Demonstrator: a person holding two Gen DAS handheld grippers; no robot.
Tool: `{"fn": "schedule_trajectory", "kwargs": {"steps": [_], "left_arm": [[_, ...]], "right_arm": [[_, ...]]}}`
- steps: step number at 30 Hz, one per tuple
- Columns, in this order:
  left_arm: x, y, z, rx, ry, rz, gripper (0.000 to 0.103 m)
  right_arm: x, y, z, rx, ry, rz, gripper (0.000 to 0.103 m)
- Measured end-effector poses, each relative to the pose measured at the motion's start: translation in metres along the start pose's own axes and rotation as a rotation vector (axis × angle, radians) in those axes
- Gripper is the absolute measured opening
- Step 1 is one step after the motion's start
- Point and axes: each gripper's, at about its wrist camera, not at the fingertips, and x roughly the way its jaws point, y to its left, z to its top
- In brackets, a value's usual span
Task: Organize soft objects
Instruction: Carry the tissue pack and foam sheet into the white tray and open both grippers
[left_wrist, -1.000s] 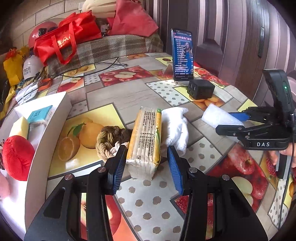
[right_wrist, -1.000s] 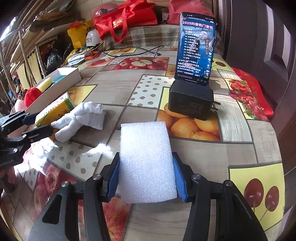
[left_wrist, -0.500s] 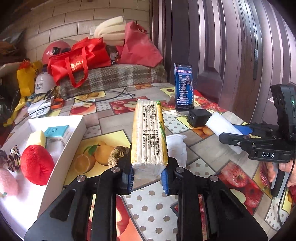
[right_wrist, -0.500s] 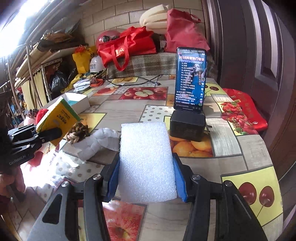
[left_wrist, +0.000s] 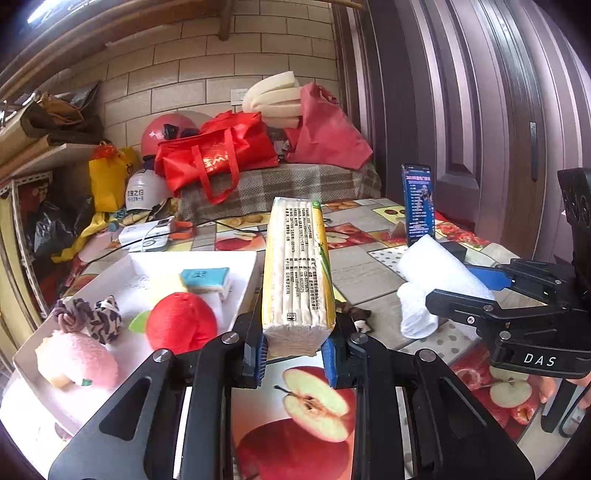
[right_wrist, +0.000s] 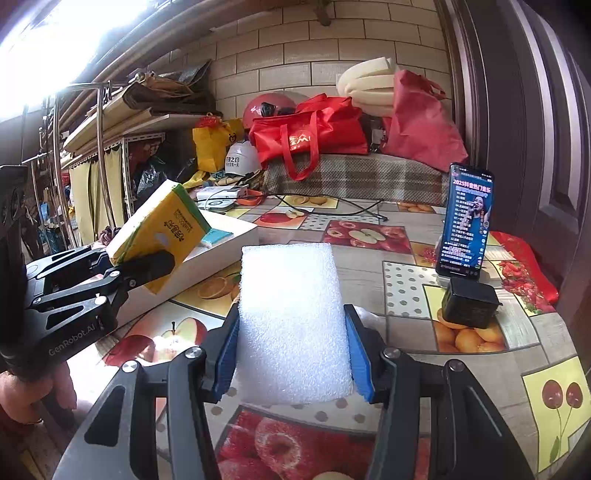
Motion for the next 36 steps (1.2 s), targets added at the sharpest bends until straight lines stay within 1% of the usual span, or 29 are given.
{"fn": "schedule_trajectory", "kwargs": {"steps": [8,10,12,16,19,23,27,29,31,33,34,36], "left_arm": [[-0.018,0.104,-0.015,-0.136,0.001,0.198,0.023],[-0.020,0.125,-0.018,-0.159,0.004,0.237,0.023],[-0.019,0.142,-0.020,-0.196,0.007,0.260,0.023],[-0.013,0.164,-0.022,-0.276,0.011,0.270,0.023],[-0.008,0.174,-0.021,-0.303,0.004,0.266,0.023],[-0.002,0.185,-0.020,-0.351,0.006,0.256,0.023],[0.004,0.198,-0.019,-0.415,0.004,0.249,0.023],[0.006,0.200,-0.019,-0.418,0.011,0.242,0.023],[0.005,0.196,-0.018,-0.399,0.005,0.236,0.023],[0.005,0.194,-0.017,-0.383,-0.002,0.236,0.023],[0.005,0.194,-0.016,-0.383,-0.003,0.236,0.023],[0.005,0.195,-0.017,-0.398,0.002,0.234,0.023]], "right_arm": [[0.028,0.043,0.011,-0.006,0.008,0.046,0.052],[0.034,0.053,0.014,-0.016,0.006,0.050,0.052],[0.041,0.062,0.017,-0.021,0.006,0.055,0.052],[0.057,0.074,0.024,-0.008,0.014,0.058,0.052],[0.066,0.084,0.028,0.004,0.022,0.067,0.052],[0.074,0.101,0.033,-0.017,0.004,0.079,0.052],[0.088,0.107,0.039,-0.005,0.013,0.097,0.052],[0.094,0.112,0.042,-0.015,0.017,0.113,0.052],[0.093,0.125,0.042,-0.060,0.003,0.135,0.052],[0.090,0.143,0.041,-0.135,-0.007,0.181,0.052],[0.090,0.153,0.040,-0.176,-0.001,0.206,0.052],[0.094,0.173,0.038,-0.263,0.033,0.227,0.052]]}}
